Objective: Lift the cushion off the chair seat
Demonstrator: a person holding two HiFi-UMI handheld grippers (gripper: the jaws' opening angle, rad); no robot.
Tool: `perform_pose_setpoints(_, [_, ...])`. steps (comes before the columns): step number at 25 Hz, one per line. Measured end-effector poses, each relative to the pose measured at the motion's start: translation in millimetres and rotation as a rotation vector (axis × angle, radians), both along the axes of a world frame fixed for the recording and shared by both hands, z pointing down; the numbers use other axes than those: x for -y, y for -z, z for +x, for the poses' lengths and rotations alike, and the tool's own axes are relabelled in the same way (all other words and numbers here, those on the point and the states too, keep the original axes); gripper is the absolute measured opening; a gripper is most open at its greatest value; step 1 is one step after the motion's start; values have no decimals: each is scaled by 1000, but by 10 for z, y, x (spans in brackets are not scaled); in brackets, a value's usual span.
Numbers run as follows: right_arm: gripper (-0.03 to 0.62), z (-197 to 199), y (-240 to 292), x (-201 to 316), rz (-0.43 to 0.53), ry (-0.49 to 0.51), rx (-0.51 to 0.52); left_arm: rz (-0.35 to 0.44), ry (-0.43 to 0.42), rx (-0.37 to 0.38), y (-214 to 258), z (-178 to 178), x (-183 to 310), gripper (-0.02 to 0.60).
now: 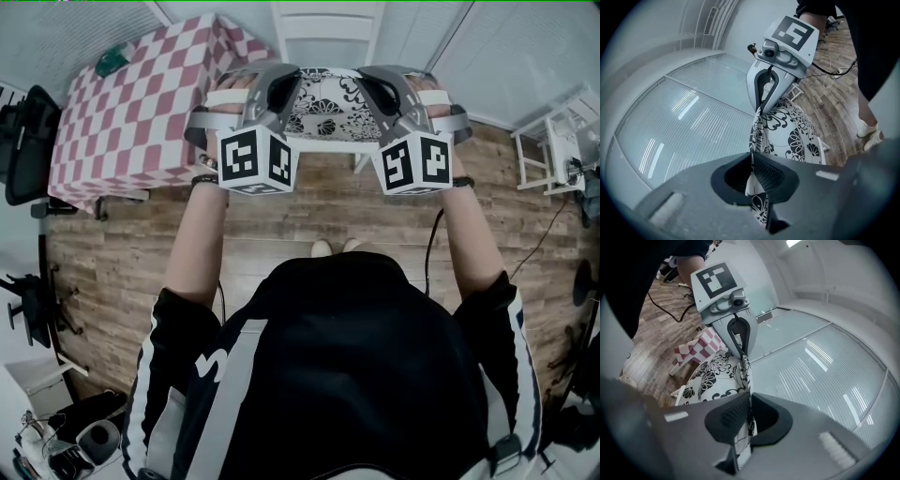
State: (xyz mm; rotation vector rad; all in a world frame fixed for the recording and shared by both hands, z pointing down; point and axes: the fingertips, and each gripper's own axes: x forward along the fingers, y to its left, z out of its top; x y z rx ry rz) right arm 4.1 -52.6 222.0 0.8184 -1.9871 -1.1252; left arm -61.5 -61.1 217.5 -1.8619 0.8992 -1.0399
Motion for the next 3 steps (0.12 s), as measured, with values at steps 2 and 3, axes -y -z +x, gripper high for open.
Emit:
perform_pose_setpoints(2, [8, -8, -3, 7, 0, -1, 1, 1, 0, 1, -3, -8, 5, 17])
perform_pose_setpoints(3, [8, -12, -4, 10, 0, -2, 1, 2, 0, 2, -5, -11, 8, 17])
